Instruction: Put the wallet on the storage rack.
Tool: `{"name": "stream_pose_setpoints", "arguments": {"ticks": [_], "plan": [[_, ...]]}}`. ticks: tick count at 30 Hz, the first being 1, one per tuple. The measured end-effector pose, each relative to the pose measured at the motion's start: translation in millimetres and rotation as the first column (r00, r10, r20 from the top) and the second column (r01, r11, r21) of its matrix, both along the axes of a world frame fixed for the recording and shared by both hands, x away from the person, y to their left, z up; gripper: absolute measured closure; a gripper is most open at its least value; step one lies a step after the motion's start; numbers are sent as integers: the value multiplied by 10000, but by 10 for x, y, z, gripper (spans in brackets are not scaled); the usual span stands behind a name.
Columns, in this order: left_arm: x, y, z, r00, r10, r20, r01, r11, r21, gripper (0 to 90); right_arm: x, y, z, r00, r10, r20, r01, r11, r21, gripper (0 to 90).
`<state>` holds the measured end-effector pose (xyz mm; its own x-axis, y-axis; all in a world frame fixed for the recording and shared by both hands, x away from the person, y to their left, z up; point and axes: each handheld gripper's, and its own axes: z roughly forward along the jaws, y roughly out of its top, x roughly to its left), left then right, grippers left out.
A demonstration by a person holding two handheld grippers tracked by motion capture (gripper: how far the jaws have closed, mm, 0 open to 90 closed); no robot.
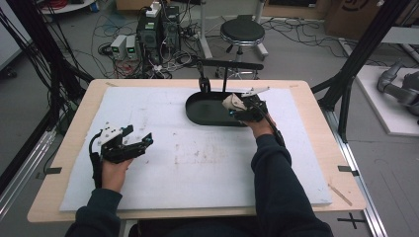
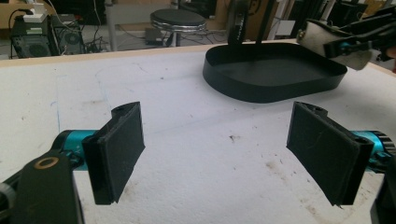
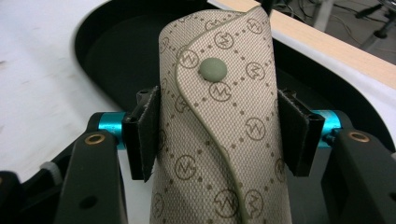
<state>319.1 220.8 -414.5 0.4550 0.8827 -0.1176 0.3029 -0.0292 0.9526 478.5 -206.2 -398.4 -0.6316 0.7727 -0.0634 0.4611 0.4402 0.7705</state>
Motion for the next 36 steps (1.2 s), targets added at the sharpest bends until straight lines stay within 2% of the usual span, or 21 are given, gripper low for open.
{"name": "stream_pose_setpoints", "arguments": {"ticks": [6, 8, 14, 16, 20, 23, 24, 25, 26, 27, 28, 29, 31, 33, 34, 35, 36], "plan": [[-5, 8, -6, 10000, 35, -26, -35, 10000, -12, 186, 194, 64, -66, 9985, -538, -86, 538, 9986, -16, 390], [-8, 15, -8, 10000, 42, -20, -42, 10000, -37, 187, 274, 93, -122, 9959, -867, -259, 864, 9962, -118, 381], [-19, 28, -8, 10000, 79, 3, -79, 10000, -40, 188, 329, 109, -196, 9908, -1341, -193, 1338, 9909, -145, 352], [-23, 30, -7, 10000, 62, 22, -62, 10000, -37, 189, 339, 83, -203, 9859, -1670, -43, 1670, 9860, -21, 303], [-26, 28, -3, 10000, 41, 26, -41, 10000, -2, 189, 314, 49, -149, 9868, -1620, 52, 1619, 9868, 104, 301], [-27, 22, -2, 10000, 12, 43, -12, 10000, -4, 189, 252, -15, -71, 9903, -1386, 58, 1384, 9902, 181, 301], [-28, 20, 0, 10000, -9, 40, 9, 10000, 16, 189, 199, -74, -20, 9914, -1305, -90, 1308, 9906, 398, 302], [-28, 17, -1, 10000, -19, 30, 19, 10000, -1, 189, 199, -74, -20, 9914, -1305, -90, 1308, 9906, 398, 302], [-25, 13, -3, 9999, -121, 42, 121, 9999, -29, 189, 144, -132, 35, 9936, -1091, -291, 1105, 9924, 543, 296], [-24, 9, -5, 9998, -176, 36, 177, 9998, -36, 189, 144, -132, 35, 9936, -1091, -291, 1105, 9924, 543, 296], [-22, 1, -8, 9996, -266, 62, 266, 9996, 7, 189, 43, -189, 85, 9967, -813, -57, 815, 9940, 733, 294], [-20, -3, -8, 9995, -314, 86, 314, 9995, 40, 189, 43, -189, 85, 9967, -813, -57, 815, 9940, 733, 294], [-18, -5, -7, 9993, -356, 141, 354, 9993, 96, 189, -66, -268, 120, 9978, -651, -79, 656, 9924, 1039, 258], [-15, -3, -6, 9993, -336, 146, 335, 9994, 96, 189, -158, -344, 158, 9976, -606, -323, 637, 9923, 1063, 218], [-15, -4, -5, 9994, -306, 159, 305, 9995, 54, 189, -310, -422, 183, 9989, -468, 65, 456, 9914, 1230, 220], [-14, 1, -1, 9994, -315, 169, 314, 9995, 71, 189, -310, -422, 183, 9989, -468, 65, 456, 9914, 1230, 220], [-12, 3, 4, 9993, -329, 189, 328, 9995, 46, 189, -445, -504, 184, 9990, -384, 216, 354, 9912, 1278, 209]]}}
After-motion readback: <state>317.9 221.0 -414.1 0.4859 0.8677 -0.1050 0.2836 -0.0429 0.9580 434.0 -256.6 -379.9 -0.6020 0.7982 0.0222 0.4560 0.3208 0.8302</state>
